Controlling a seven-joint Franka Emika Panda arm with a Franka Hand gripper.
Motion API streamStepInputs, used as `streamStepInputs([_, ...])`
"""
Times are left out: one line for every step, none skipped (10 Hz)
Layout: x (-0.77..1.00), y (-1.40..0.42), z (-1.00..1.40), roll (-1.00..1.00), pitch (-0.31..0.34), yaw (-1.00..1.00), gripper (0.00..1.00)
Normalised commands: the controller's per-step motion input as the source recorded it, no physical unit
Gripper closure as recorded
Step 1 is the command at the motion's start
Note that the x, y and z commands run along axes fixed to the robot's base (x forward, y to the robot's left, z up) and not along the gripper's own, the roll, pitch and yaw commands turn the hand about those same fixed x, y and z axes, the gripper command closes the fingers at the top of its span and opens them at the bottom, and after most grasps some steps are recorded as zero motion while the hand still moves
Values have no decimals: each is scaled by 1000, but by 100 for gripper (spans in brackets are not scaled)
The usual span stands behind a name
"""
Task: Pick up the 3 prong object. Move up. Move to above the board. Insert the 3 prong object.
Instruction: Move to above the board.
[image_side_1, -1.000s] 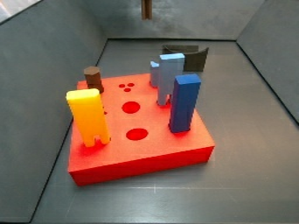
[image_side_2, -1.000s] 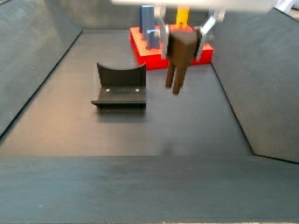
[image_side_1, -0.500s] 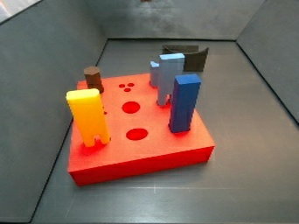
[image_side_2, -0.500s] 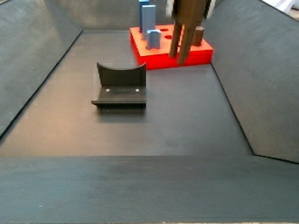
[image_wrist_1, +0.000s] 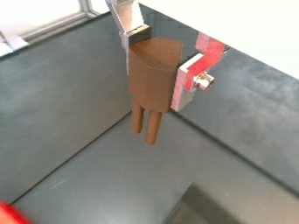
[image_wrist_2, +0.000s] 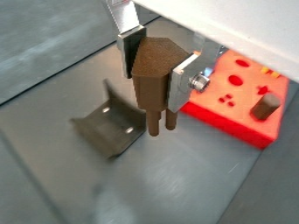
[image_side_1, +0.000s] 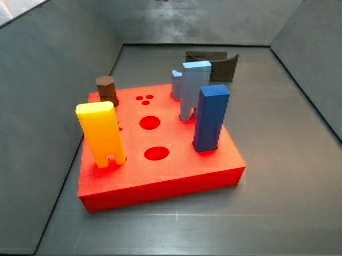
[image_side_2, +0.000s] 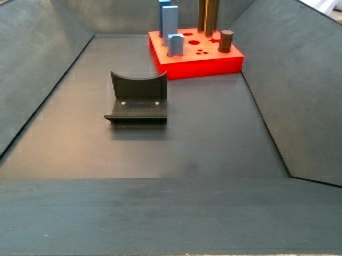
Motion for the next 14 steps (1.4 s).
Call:
streamStepInputs([-9, -1000, 234, 19, 88, -2, 100])
streamStepInputs([-9, -1000, 236, 14, 59, 2, 100])
streamStepInputs([-7, -1000, 235, 5, 44, 5, 100])
streamStepInputs([-6, -1000, 241, -2, 40, 6, 100])
streamStepInputs([-5, -1000, 247, -3, 47, 5, 100])
streamStepInputs([-1, -1000, 249, -3, 50, 7, 100])
streamStepInputs([2, -1000, 253, -8, 58, 8, 100])
streamStepInputs([5, -1000, 259, -1, 58, 5, 100])
streamStepInputs([11, -1000, 264, 4, 61, 8, 100])
streamStepInputs([22, -1000, 266, 3, 73, 9, 100])
streamStepInputs([42, -1000, 271, -5, 89, 8, 100])
streamStepInputs([63, -926, 252, 8, 103, 9, 100])
streamStepInputs([77, -563, 160, 6, 125, 11, 100])
streamStepInputs([77, -338, 98, 4, 128, 6, 100])
